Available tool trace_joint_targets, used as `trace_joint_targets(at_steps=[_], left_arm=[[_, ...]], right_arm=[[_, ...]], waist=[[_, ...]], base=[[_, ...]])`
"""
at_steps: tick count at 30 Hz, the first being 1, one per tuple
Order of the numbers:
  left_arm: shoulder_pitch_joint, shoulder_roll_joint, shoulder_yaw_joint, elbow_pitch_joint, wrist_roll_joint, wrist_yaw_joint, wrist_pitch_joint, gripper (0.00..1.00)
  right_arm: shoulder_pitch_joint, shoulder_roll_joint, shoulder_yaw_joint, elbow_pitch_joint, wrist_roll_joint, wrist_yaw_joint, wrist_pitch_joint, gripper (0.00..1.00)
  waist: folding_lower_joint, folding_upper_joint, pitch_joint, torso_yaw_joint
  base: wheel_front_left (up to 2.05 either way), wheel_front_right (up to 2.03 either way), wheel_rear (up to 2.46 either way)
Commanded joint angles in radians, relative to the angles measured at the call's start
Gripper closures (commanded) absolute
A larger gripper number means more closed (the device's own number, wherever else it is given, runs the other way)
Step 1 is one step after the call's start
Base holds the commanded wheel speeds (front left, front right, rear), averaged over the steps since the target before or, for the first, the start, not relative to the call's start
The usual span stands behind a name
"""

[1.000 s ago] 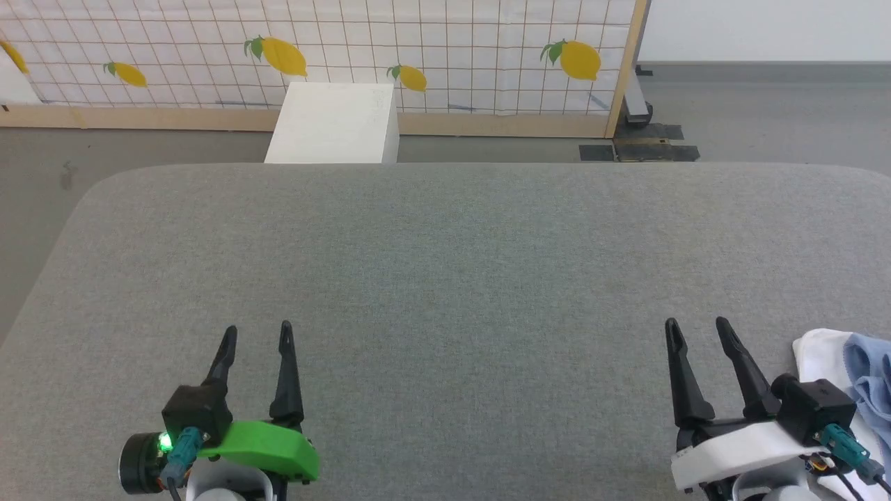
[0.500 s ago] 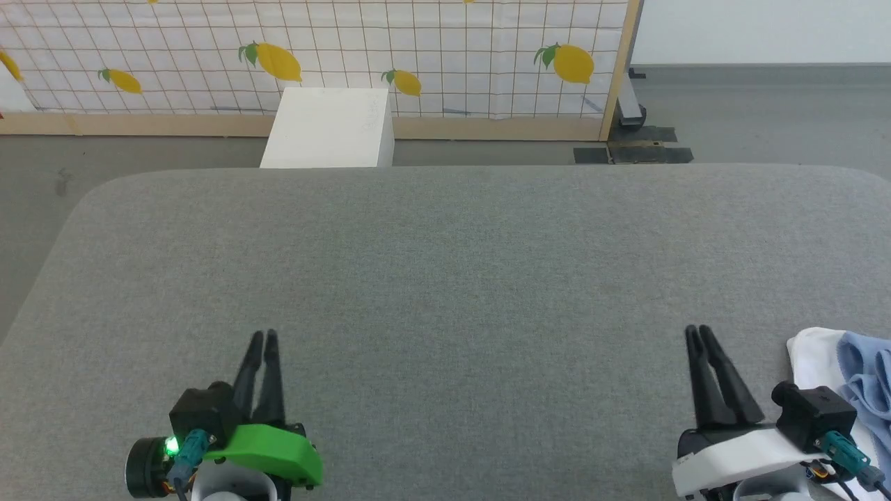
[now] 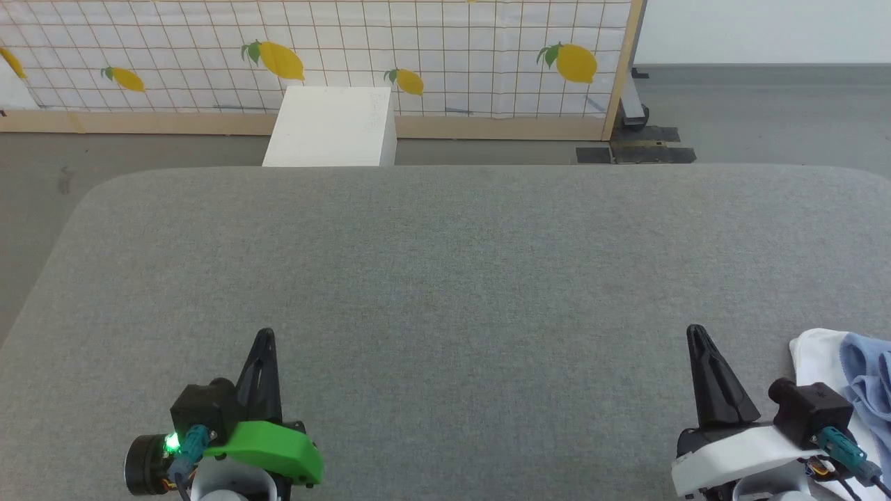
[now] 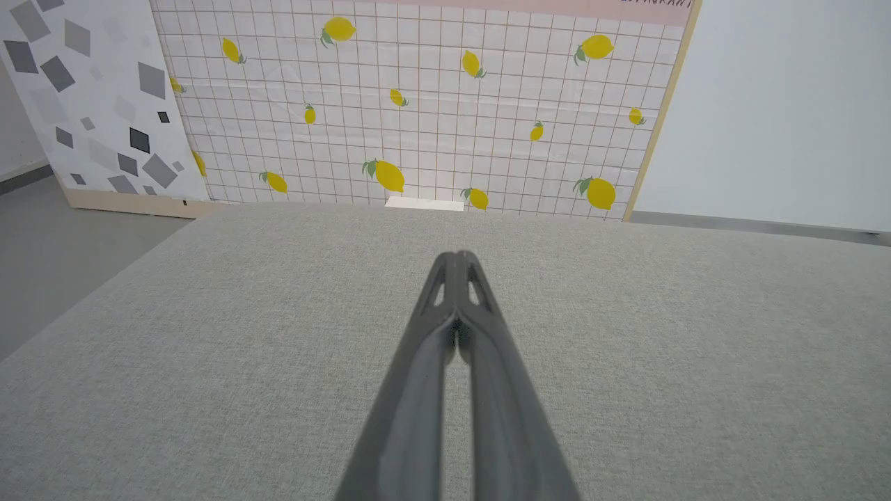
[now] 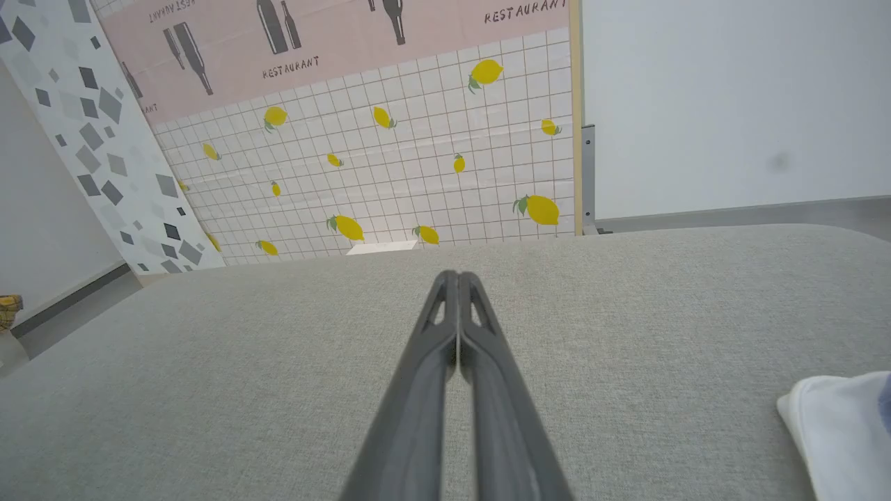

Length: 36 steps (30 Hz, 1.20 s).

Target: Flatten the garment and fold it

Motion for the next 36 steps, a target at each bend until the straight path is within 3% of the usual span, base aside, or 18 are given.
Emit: trace_joint_targets(at_steps=[1,36], left_arm=[[0.003,-0.002,0.004,-0.008,0.012,-0.001,0.006,1.0],[0.009,-0.006,0.014,-0.06,0.055,-0.003,0.077,1.0]], right_arm=[[-0.003,0.0,-0.001,-0.009,-0.014,0.0,0.008,1.0],[-0.01,0.0,-0.005,-0.053,-0.082,-0.001,0.08,1.0]], waist=[[0.0001,-0.0001,0.0,0.001],[0.0001,-0.0001,0.004,0.013]], base=[[0.0,0.0,0.0],[0.0,0.0,0.0]])
